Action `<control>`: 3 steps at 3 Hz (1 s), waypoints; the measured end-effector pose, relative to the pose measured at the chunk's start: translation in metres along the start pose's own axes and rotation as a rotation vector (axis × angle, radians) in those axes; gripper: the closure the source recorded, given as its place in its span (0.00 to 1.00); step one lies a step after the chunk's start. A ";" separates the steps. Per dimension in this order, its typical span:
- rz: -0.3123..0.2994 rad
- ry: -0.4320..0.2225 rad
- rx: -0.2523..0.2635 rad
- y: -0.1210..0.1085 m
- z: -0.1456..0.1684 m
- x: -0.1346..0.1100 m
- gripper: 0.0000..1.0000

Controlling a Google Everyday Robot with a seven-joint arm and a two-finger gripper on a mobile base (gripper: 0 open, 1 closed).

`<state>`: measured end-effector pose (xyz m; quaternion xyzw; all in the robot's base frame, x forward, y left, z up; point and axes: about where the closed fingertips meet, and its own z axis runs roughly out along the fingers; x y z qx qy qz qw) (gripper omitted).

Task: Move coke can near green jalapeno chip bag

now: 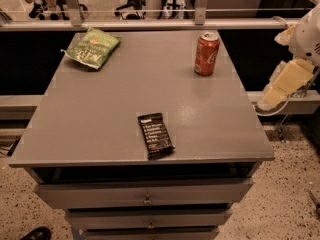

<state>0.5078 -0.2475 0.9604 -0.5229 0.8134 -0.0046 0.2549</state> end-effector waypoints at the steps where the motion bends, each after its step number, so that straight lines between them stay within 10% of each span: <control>1: 0.062 -0.114 0.025 -0.033 0.022 -0.003 0.00; 3: 0.118 -0.335 0.048 -0.074 0.073 -0.021 0.00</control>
Offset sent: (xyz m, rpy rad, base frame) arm 0.1109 -0.0178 -0.0325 0.3502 -0.1909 -0.0639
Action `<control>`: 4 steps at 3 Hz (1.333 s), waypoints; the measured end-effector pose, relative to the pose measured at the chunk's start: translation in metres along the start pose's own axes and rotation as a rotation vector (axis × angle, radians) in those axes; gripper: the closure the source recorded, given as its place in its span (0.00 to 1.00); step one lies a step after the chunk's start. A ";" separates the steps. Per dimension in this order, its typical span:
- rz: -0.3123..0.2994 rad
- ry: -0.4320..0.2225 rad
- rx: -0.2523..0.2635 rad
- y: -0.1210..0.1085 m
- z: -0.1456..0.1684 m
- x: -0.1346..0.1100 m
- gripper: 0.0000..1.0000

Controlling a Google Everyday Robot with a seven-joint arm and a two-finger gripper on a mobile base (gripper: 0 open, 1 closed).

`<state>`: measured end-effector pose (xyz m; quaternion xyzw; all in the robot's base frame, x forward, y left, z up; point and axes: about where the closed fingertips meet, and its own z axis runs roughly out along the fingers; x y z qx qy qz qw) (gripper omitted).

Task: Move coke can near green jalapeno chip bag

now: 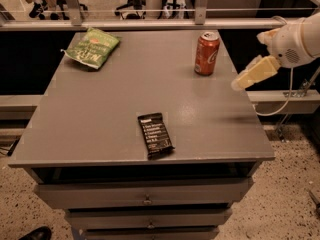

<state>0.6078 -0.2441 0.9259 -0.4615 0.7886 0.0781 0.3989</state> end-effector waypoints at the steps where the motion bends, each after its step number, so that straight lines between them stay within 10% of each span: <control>1: 0.009 -0.145 -0.009 -0.008 0.047 -0.026 0.00; 4: 0.047 -0.267 0.001 -0.034 0.122 -0.060 0.00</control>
Offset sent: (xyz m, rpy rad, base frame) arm 0.0809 0.0886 -0.0155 0.2574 -0.1490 0.0952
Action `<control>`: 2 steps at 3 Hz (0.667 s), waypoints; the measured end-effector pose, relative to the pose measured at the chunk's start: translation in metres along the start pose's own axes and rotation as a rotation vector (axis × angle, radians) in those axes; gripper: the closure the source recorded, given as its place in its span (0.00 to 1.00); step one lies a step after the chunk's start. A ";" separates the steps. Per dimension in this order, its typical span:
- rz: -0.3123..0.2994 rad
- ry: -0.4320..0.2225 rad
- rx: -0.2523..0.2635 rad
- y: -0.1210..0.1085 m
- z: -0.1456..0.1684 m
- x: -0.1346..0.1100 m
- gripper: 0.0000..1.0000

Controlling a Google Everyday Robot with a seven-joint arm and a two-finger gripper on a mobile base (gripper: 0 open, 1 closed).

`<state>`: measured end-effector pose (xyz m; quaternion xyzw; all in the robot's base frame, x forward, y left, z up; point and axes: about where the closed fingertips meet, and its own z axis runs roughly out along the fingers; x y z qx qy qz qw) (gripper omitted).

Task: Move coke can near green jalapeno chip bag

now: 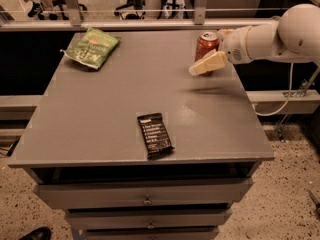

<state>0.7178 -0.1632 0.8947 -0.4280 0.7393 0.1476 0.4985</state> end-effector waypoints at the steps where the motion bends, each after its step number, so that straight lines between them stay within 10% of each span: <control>1: 0.033 -0.031 -0.002 -0.006 0.016 -0.001 0.16; 2: 0.063 -0.072 0.013 -0.023 0.014 -0.001 0.47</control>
Offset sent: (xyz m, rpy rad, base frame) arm 0.0332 -0.0209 0.0005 0.1207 -0.0113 -0.0557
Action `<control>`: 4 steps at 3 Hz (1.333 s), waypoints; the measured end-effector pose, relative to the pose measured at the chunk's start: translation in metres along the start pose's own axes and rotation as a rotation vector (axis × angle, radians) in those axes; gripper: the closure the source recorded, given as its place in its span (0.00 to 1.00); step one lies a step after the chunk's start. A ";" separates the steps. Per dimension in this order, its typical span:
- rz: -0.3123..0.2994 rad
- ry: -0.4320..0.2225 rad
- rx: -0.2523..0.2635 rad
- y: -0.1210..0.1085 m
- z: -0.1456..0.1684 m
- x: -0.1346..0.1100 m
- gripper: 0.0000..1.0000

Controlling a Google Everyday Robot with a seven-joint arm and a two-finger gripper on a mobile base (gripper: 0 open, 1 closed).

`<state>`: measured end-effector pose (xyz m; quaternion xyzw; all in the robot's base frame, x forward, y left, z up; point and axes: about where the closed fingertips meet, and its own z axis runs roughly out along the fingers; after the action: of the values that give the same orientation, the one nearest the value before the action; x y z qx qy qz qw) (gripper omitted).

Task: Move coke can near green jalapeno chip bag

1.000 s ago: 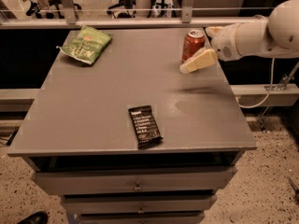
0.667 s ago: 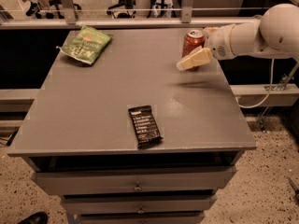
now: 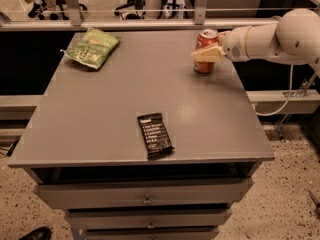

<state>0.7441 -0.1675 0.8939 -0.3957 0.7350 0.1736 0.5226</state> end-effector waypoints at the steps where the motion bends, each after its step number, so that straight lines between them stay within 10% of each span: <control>1: 0.004 -0.035 0.014 -0.013 -0.006 -0.009 0.70; 2: 0.004 -0.038 0.011 -0.012 -0.004 -0.010 0.93; 4: 0.000 -0.059 -0.003 -0.003 0.006 -0.016 1.00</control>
Offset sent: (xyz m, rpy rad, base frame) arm 0.0066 -0.0080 0.0121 0.0266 -0.0237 -0.0082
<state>0.7525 -0.1593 0.9067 -0.3913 0.7189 0.1862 0.5435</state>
